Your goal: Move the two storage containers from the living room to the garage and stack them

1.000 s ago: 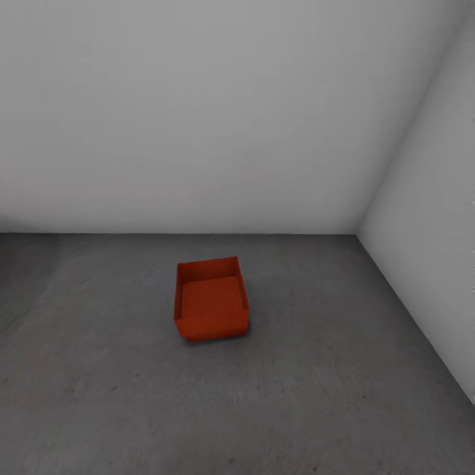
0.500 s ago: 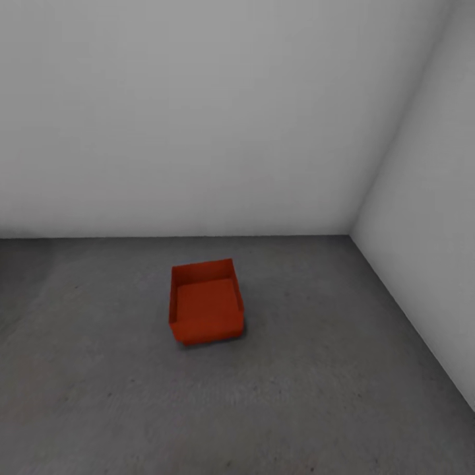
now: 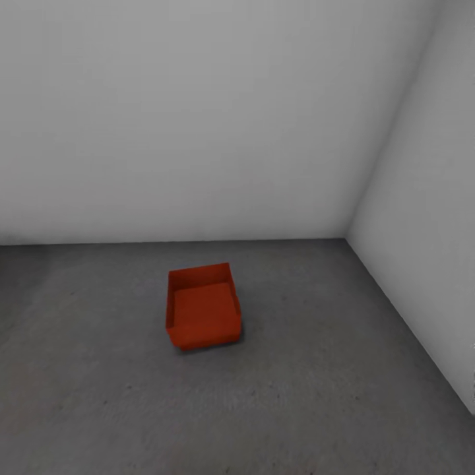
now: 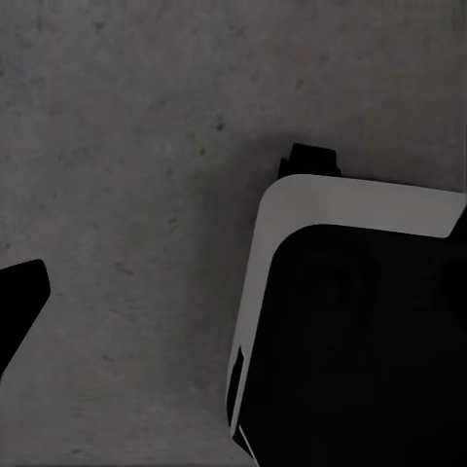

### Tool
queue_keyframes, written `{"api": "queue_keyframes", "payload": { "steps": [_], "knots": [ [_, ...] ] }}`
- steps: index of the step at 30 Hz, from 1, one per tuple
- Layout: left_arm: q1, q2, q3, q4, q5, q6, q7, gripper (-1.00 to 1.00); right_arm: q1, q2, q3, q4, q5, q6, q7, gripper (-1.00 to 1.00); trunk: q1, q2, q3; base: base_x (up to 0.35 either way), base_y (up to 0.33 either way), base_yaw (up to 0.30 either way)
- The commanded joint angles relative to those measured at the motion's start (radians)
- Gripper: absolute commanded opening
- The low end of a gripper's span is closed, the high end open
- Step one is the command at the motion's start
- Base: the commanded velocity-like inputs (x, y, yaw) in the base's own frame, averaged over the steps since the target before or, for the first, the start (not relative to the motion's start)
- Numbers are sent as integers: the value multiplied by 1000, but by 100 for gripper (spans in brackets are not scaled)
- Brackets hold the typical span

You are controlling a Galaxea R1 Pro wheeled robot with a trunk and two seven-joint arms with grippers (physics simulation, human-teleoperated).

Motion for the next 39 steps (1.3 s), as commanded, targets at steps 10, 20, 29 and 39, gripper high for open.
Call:
{"api": "queue_keyframes", "payload": {
  "steps": [10, 20, 29, 39],
  "knots": [
    [0, 0, 1, 0, 8, 2, 1, 100, -1, 1, 8, 3, -7, -4, -1, 100, 0, -1, 14, 0, 0, -67],
    [0, 0, 1, 0, 8, 2, 1, 100, -1, 1, 8, 3, -7, -4, -1, 100, 0, -1, 29, 0, 0, -67],
    [0, 0, 1, 0, 8, 2, 1, 100, -1, 1, 8, 3, -6, -2, -1, 100, 0, -1, 43, 0, 0, -66],
    [0, 0, 1, 0, 8, 2, 1, 100, -1, 1, 8, 3, -5, -3, -1, 100, 0, -1, 49, 0, 0, -9]
  ]
}}
